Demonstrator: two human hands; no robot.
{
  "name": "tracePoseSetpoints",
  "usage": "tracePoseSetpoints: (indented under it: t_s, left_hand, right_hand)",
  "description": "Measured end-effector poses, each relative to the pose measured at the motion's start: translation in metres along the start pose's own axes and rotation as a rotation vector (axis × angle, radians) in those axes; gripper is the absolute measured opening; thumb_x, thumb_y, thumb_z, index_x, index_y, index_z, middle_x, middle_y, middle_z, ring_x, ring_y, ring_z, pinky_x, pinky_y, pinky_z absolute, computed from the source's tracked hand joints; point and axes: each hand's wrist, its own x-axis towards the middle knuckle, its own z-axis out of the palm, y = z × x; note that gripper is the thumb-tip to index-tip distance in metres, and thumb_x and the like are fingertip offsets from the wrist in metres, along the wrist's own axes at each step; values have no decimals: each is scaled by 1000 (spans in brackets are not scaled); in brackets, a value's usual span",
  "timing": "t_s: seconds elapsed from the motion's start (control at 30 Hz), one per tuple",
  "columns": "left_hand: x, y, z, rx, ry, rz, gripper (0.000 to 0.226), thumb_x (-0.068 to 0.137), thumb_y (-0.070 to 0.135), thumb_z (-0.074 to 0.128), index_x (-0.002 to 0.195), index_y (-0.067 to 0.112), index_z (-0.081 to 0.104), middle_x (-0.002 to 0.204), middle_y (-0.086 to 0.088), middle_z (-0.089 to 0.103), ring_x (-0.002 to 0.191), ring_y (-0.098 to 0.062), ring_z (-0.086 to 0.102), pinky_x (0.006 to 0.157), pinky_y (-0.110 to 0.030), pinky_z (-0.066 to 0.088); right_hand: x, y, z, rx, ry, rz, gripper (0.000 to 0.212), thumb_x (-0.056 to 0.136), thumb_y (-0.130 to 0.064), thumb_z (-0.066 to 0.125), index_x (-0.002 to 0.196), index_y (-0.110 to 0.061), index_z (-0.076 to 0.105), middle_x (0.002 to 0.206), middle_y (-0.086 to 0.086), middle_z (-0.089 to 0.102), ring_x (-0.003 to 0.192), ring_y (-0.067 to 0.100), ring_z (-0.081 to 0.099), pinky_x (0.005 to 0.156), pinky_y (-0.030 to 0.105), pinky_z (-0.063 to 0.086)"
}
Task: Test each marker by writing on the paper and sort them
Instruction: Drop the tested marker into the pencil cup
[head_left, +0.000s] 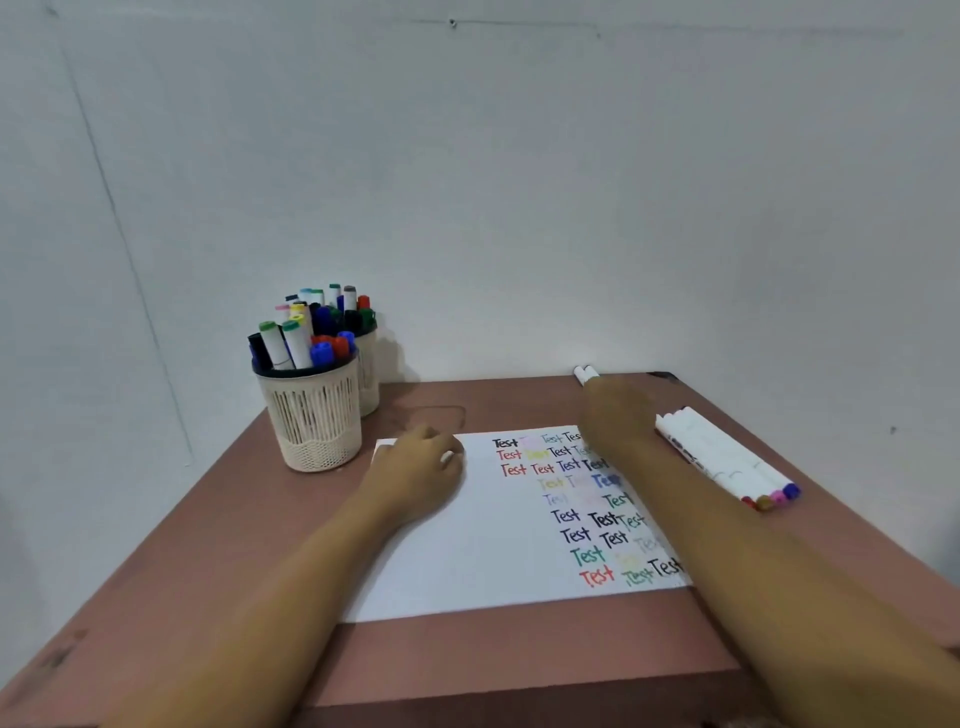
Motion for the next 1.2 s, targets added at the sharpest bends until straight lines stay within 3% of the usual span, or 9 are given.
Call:
tracePoseSetpoints:
  t_s: [0.1, 0.23, 0.37, 0.57, 0.67, 0.87, 1.0, 1.1, 1.2]
  left_hand:
    - [1, -3, 2, -21, 34, 10, 26, 95, 32, 42, 114, 31, 61, 121, 6, 51, 116, -15, 49, 98, -34, 37]
    - [1, -5, 5, -73, 40, 18, 25, 95, 32, 45, 113, 30, 62, 115, 9, 50, 115, -12, 48, 101, -37, 36]
    - [3, -6, 3, -78, 39, 16, 24, 94, 32, 46, 112, 30, 62, 110, 10, 48, 113, -12, 49, 101, -37, 36]
    - [3, -5, 0, -76, 20, 19, 25, 95, 32, 44, 111, 32, 62, 118, 10, 51, 115, -11, 48, 101, -36, 35]
    - [3, -4, -1, -69, 21, 25, 26, 96, 33, 41, 112, 31, 61, 119, 9, 52, 115, -12, 49, 100, -35, 36]
    - [2, -3, -5, -104, 105, 69, 33, 95, 34, 41, 120, 22, 59, 120, 3, 52, 113, -20, 52, 97, -39, 40]
    - [0, 0, -8, -209, 211, 160, 44, 90, 29, 53, 132, 14, 52, 129, -3, 48, 117, -23, 50, 98, -40, 43]
    - [-2, 4, -10, -164, 264, 219, 60, 85, 39, 51, 136, 7, 47, 133, -11, 48, 119, -28, 50, 98, -39, 44]
    - [-4, 7, -10, -29, 267, 231, 71, 81, 54, 27, 131, 10, 53, 120, -8, 58, 108, -31, 55, 84, -40, 43]
  right_hand:
    - [12, 12, 6, -146, 3, 18, 38, 91, -2, 44, 126, -10, 54, 107, 10, 60, 90, 26, 57, 74, 33, 41]
    - [20, 14, 15, -250, -69, 75, 22, 92, -7, 49, 111, -9, 60, 104, 9, 63, 96, 24, 60, 71, 31, 36]
    - [27, 15, 24, -228, -17, 73, 42, 91, -6, 49, 130, -22, 50, 101, 5, 61, 84, 21, 55, 68, 30, 36]
    - [29, 8, 25, -158, -6, 21, 65, 90, -2, 46, 149, -23, 29, 124, 2, 57, 102, 22, 60, 69, 28, 36]
    - [24, 2, 25, -91, 70, 25, 43, 92, -1, 46, 133, -11, 48, 118, 8, 61, 97, 25, 63, 68, 29, 36]
    - [22, -21, 8, 681, 185, 205, 23, 91, -8, 51, 109, -1, 65, 100, 10, 63, 90, 24, 59, 67, 26, 37]
    - [2, -35, -11, 1223, 129, 301, 14, 85, -5, 57, 94, -9, 67, 89, 5, 59, 68, 17, 62, 75, 37, 55]
    - [-20, -39, -20, 1431, 70, 289, 12, 87, -1, 57, 86, -11, 64, 84, 5, 60, 60, 13, 61, 71, 31, 56]
    - [-40, -42, -24, 1560, 24, 277, 12, 90, 0, 55, 83, -6, 63, 73, 5, 60, 60, 12, 60, 63, 22, 54]
